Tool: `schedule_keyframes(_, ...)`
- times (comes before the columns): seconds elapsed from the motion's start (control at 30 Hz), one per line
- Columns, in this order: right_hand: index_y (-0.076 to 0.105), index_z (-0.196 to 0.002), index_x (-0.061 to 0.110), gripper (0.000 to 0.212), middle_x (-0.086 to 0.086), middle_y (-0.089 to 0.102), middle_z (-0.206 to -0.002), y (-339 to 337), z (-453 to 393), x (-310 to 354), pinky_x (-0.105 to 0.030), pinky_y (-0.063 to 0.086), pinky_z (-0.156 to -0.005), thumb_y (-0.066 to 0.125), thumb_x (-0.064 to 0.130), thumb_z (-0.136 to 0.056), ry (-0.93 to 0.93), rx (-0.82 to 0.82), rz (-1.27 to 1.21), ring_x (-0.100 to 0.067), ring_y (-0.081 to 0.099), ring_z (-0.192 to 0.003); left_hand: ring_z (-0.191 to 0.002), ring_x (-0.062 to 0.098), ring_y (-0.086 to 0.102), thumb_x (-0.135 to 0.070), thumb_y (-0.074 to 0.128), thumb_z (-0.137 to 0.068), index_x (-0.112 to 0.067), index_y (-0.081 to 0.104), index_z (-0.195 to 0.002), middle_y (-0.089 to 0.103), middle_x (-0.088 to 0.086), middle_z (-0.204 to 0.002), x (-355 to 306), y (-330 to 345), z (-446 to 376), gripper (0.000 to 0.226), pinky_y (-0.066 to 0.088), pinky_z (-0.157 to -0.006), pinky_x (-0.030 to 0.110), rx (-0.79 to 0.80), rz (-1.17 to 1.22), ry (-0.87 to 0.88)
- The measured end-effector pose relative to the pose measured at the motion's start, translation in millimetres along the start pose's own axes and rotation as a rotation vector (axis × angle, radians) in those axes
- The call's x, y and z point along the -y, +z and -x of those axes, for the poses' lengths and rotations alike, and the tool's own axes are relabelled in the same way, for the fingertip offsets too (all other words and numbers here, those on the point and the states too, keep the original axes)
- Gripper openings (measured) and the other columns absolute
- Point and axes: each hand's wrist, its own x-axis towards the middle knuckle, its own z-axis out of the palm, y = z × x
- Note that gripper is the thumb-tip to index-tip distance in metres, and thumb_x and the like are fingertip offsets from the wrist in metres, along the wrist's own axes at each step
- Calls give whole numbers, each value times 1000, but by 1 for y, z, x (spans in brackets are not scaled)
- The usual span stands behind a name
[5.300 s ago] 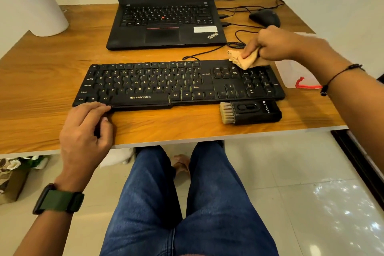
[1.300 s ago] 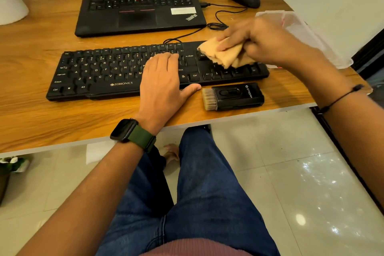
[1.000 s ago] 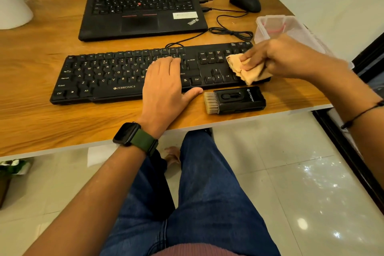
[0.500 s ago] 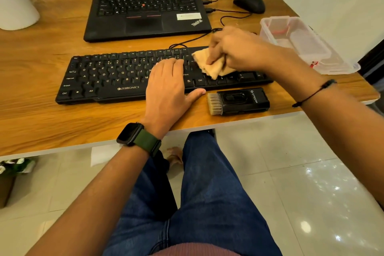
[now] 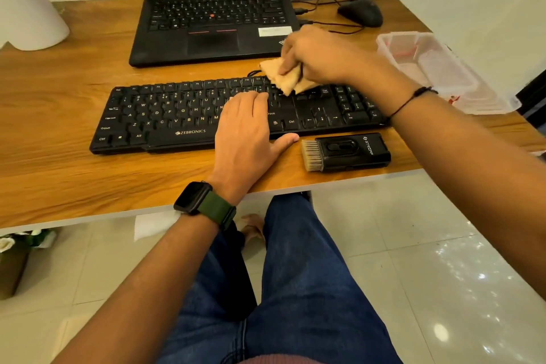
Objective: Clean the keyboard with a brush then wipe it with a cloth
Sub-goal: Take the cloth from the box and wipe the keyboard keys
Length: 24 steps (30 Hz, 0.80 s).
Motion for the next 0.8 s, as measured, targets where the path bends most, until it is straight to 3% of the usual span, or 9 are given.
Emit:
schedule_keyframes(0.1,61,-122,17,38,-11,59,-121,7,10,-24,-42,41,-93,51,2,-88,45,68,68,-31,47,-115,-110,35,54,-55,64,-74,3,51,-121,58,20,-116,0,1,0,76,41,-98,43,2,14,-3)
schedule_keyframes(0.2,63,-120,15,38,-15,62,-118,3,33,-51,-39,41,-87,51,1,-87,178,112,92,-33,51,-110,-113,34,52,-57,59,-75,2,50,-123,57,20,-119,0,0,0,77,40,-99,43,23,24,-8)
schedule_keyframes(0.37,65,-117,12,36,-16,60,-123,-6,39,-53,-37,40,-94,49,-1,-86,312,-81,5,-33,51,-116,-112,36,52,-53,64,-76,4,50,-123,56,21,-118,-1,-1,0,76,39,-99,44,30,26,-16)
schedule_keyframes(0.43,64,-118,14,38,-12,59,-126,-8,36,-41,-36,39,-97,49,-1,-87,317,-130,-98,-30,51,-117,-113,36,52,-53,66,-75,4,50,-123,57,22,-119,-1,-1,0,76,39,-99,44,36,19,-24)
schedule_keyframes(0.6,65,-116,15,41,-8,59,-127,-1,43,-30,-36,39,-101,47,-7,-86,264,-14,-215,-25,49,-119,-114,36,51,-52,66,-75,4,49,-124,56,21,-120,-1,-2,0,76,39,-100,43,48,21,-13)
schedule_keyframes(0.7,62,-120,11,40,-11,59,-127,-4,55,-44,-35,38,-99,47,-6,-88,378,-22,-193,-27,49,-119,-115,35,50,-55,61,-77,2,48,-125,55,20,-121,0,-2,-1,76,38,-101,43,56,32,1)
schedule_keyframes(0.8,60,-123,11,38,-10,57,-130,-8,62,-52,-33,37,-99,49,-3,-89,468,-83,-198,-27,47,-121,-114,31,52,-63,44,-78,-1,51,-123,57,17,-120,-1,-4,-1,77,39,-99,42,44,63,11)
